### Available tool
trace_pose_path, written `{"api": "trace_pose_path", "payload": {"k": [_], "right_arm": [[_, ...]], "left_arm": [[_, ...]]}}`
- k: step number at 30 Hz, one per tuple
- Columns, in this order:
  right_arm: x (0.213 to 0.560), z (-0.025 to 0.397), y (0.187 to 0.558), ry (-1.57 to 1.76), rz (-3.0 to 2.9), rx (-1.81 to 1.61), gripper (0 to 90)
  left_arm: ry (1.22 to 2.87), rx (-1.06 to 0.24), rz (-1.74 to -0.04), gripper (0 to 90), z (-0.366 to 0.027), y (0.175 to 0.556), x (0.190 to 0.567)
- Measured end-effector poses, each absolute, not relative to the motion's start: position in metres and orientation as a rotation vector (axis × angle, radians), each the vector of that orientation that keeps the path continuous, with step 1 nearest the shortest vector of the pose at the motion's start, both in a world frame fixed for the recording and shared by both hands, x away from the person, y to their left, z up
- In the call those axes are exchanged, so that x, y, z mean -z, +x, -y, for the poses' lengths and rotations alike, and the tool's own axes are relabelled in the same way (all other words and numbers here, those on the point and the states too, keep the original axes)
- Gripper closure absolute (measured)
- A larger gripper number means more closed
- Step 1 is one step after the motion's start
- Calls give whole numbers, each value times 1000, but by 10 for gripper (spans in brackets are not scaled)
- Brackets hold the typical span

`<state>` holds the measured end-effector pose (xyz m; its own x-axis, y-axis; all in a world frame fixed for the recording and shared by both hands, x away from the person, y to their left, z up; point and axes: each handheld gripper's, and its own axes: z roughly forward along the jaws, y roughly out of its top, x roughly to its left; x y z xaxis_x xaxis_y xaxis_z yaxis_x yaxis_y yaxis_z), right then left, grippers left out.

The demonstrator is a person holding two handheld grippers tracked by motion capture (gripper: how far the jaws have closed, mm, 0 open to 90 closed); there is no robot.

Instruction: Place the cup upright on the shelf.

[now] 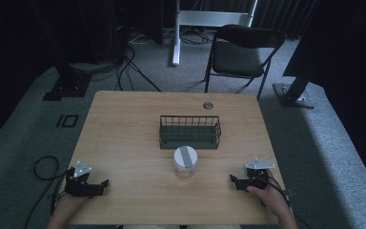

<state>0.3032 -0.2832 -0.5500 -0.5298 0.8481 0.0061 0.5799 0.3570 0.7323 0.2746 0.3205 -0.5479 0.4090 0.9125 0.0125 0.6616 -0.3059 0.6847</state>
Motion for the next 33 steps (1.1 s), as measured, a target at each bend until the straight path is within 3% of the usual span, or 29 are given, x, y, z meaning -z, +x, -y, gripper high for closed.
{"api": "trace_pose_path", "payload": {"k": [33], "right_arm": [[537,226,305,1051,-2348,-1201,135]], "left_arm": [[2066,-543,-1333,5,-320,275,548]]}}
